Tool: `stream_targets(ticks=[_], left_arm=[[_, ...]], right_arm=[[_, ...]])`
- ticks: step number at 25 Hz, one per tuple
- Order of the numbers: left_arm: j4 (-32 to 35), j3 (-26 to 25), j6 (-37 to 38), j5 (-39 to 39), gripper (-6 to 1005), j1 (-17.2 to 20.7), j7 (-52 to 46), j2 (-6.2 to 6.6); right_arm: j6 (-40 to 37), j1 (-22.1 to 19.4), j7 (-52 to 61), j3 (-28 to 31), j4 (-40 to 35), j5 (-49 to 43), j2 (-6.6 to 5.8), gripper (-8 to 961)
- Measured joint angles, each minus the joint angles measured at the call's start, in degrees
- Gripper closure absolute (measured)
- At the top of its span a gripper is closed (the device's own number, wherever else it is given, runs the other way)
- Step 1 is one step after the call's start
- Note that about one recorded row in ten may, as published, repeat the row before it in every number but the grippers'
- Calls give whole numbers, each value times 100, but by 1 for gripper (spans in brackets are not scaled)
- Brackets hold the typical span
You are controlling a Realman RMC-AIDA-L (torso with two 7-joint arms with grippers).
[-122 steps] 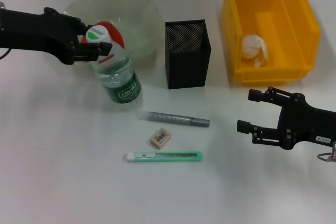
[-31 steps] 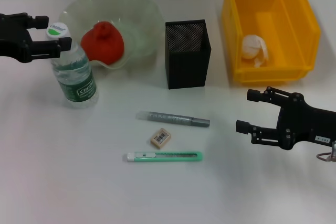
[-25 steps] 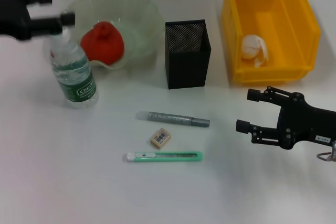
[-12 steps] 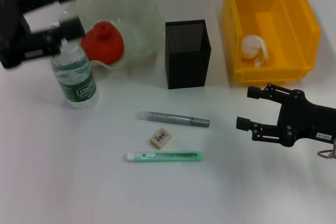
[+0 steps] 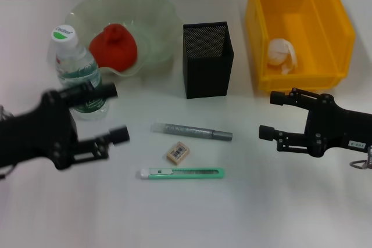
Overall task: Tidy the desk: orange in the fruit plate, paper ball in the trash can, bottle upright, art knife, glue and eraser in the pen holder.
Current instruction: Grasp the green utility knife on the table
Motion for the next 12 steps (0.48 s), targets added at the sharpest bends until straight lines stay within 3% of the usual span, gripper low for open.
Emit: stream_targets(ticks=[5, 12], left_arm=[[-75, 0, -625, 690, 212, 103, 304, -182], [-515, -18, -1157, 972, 213, 121, 870, -219]], right_arm=[[0, 29, 32, 1, -4, -12, -14, 130], [0, 37, 83, 1, 14, -25, -42, 130]])
